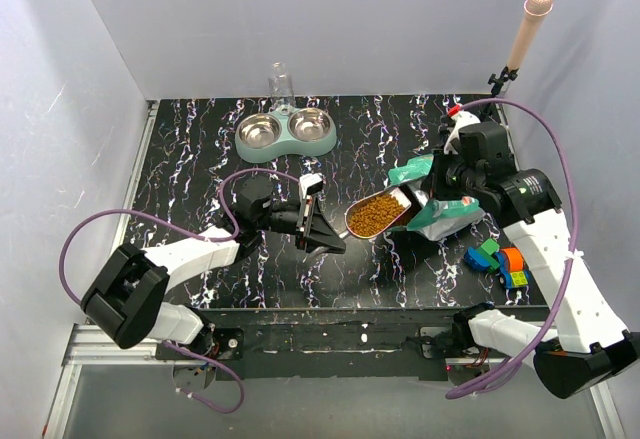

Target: Serve the pet food

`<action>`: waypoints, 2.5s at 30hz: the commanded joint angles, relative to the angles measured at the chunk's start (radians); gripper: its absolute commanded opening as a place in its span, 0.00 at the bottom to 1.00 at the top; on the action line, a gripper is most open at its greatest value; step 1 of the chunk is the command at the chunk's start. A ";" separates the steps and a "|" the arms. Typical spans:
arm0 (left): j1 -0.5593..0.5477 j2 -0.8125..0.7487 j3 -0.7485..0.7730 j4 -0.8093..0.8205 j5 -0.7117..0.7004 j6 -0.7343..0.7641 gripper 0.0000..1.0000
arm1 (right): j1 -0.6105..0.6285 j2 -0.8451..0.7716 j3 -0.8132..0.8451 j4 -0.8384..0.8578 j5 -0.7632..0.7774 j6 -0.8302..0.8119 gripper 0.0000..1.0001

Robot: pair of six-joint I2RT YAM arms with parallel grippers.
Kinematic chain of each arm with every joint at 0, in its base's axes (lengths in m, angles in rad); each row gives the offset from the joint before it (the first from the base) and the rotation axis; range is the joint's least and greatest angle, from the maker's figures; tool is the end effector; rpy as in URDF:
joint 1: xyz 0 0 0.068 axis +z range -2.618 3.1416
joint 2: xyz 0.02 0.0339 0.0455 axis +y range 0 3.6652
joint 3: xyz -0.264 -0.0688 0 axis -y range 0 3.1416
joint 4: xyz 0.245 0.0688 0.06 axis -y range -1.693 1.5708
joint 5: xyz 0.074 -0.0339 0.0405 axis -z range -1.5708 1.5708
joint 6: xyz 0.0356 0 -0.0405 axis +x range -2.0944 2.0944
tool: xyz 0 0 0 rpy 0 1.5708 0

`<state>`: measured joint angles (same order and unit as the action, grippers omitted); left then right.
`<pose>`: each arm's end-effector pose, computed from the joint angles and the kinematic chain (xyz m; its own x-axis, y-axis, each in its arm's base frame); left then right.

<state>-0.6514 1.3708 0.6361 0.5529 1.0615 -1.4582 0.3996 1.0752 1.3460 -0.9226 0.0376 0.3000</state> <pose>0.2034 -0.1941 0.2360 -0.9884 0.1444 0.0463 -0.0329 0.0940 -0.9950 0.1862 0.0772 0.4026 -0.6406 0.0500 -0.7662 -0.1800 0.9603 0.2132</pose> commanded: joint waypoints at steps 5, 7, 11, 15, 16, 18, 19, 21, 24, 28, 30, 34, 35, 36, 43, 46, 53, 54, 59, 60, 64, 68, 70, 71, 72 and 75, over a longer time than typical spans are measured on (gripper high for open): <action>0.025 -0.056 0.019 0.136 -0.081 -0.103 0.00 | -0.016 -0.006 0.108 -0.028 0.195 0.027 0.01; 0.024 -0.061 0.034 0.136 -0.069 -0.106 0.00 | -0.016 0.008 0.130 -0.041 0.206 0.051 0.01; 0.026 -0.076 0.068 0.114 -0.058 -0.108 0.00 | -0.016 0.031 0.159 -0.065 0.252 0.073 0.01; 0.027 -0.108 0.094 0.044 -0.051 -0.068 0.00 | -0.016 0.051 0.195 -0.100 0.300 0.094 0.01; 0.030 -0.114 0.096 0.035 -0.048 -0.068 0.00 | -0.016 0.057 0.206 -0.111 0.312 0.103 0.01; 0.038 -0.127 0.089 0.051 -0.046 -0.083 0.00 | -0.016 0.078 0.232 -0.145 0.350 0.131 0.01; 0.042 -0.133 0.088 0.061 -0.043 -0.091 0.00 | -0.019 0.091 0.243 -0.160 0.369 0.143 0.01; 0.062 -0.148 0.089 0.035 -0.038 -0.090 0.00 | -0.018 0.111 0.265 -0.183 0.372 0.145 0.01; 0.113 -0.148 0.115 -0.014 -0.032 -0.071 0.00 | -0.018 0.108 0.271 -0.173 0.302 0.120 0.01; 0.206 -0.075 0.172 -0.050 -0.038 -0.038 0.00 | -0.016 0.104 0.283 -0.170 0.193 0.065 0.01; 0.255 -0.001 0.227 -0.076 -0.032 -0.001 0.00 | -0.016 0.103 0.289 -0.183 0.168 0.051 0.01; 0.317 0.155 0.325 -0.022 -0.014 0.015 0.00 | -0.016 0.088 0.289 -0.211 0.142 0.037 0.01; 0.326 0.190 0.359 -0.048 -0.012 0.044 0.00 | -0.016 0.081 0.291 -0.214 0.136 0.036 0.01; 0.334 0.221 0.384 -0.060 -0.012 0.061 0.00 | -0.016 0.077 0.291 -0.219 0.127 0.033 0.01; 0.450 0.408 0.433 -0.056 -0.009 0.117 0.00 | -0.016 0.057 0.289 -0.233 0.050 0.040 0.01; 0.507 0.456 0.453 -0.060 0.006 0.119 0.00 | -0.015 0.051 0.282 -0.225 0.035 0.048 0.01; 0.608 0.514 0.487 -0.131 0.009 0.157 0.00 | -0.005 0.052 0.282 -0.209 -0.004 0.057 0.01; 0.624 0.513 0.485 -0.136 0.008 0.160 0.00 | -0.001 0.054 0.283 -0.209 -0.008 0.059 0.01; 0.729 0.508 0.474 -0.180 0.023 0.180 0.00 | 0.025 0.055 0.288 -0.211 0.001 0.051 0.01; 0.749 0.505 0.476 -0.206 0.025 0.200 0.00 | 0.033 0.057 0.288 -0.213 0.007 0.047 0.01; 0.780 0.495 0.465 -0.283 0.023 0.248 0.00 | 0.065 0.061 0.301 -0.216 0.033 0.037 0.01; 0.786 0.498 0.470 -0.364 0.006 0.289 0.00 | 0.082 0.063 0.300 -0.213 0.030 0.034 0.01; 0.786 0.498 0.474 -0.383 -0.004 0.289 0.00 | 0.087 0.063 0.298 -0.211 0.028 0.037 0.01; 0.786 0.499 0.478 -0.396 -0.011 0.289 0.00 | 0.088 0.062 0.298 -0.213 0.025 0.036 0.01; 0.786 0.505 0.485 -0.412 -0.015 0.289 0.00 | 0.091 0.060 0.298 -0.210 0.027 0.037 0.01; 0.786 0.510 0.502 -0.459 -0.043 0.282 0.00 | 0.094 0.058 0.295 -0.206 0.027 0.036 0.01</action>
<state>0.1387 1.9091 1.0786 0.1463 1.0298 -1.2041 0.4831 1.1687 1.5764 -1.2095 0.0761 0.3355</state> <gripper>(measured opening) 0.196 0.028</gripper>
